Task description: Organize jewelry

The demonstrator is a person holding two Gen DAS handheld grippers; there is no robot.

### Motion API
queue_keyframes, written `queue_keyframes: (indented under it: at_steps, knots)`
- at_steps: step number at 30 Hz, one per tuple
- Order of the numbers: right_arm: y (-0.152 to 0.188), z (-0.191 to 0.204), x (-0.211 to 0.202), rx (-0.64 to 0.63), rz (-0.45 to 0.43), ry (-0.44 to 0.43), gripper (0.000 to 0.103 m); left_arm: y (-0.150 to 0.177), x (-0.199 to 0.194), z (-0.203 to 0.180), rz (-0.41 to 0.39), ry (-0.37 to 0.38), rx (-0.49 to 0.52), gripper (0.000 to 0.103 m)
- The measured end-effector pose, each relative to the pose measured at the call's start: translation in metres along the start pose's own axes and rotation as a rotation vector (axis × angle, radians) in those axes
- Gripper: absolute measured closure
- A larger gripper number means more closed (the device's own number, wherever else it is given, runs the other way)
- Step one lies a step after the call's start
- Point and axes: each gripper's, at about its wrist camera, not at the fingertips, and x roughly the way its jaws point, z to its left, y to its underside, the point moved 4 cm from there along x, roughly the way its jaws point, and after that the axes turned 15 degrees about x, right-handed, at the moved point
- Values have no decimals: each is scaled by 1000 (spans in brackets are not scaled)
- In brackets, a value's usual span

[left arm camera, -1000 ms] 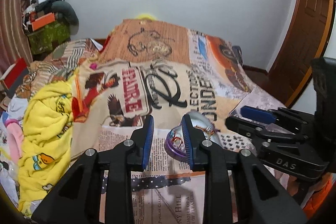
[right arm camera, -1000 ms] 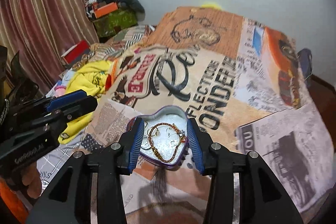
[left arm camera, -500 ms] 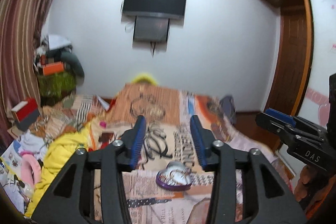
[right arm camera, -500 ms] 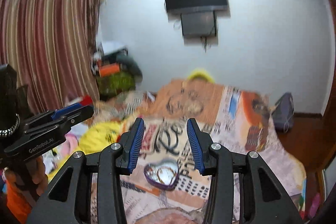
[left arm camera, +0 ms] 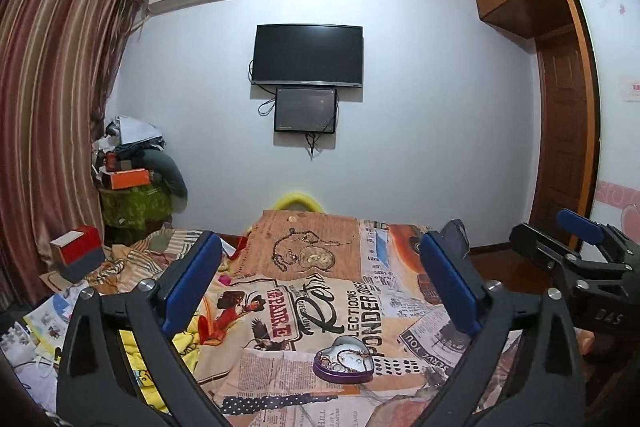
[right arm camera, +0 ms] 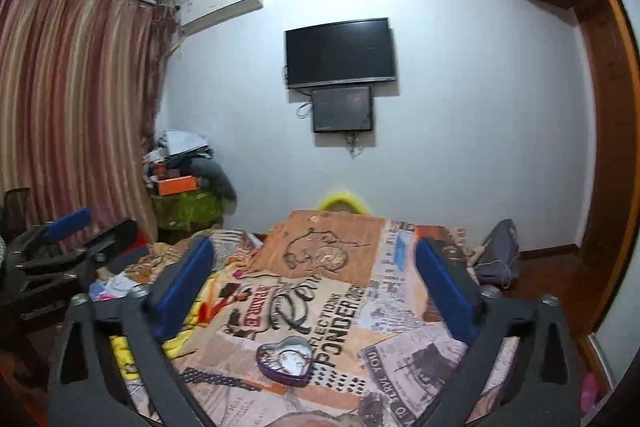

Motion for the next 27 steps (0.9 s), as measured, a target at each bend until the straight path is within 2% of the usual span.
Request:
queue_keyframes:
  at_steps: [2,27]
  knots:
    - [0,0,2,-4,-8,18,0,1,1,2,1,0,-1,3]
    - [10,-11,-11,13,56,-3,0,11,10,-1,47,13,-12,3]
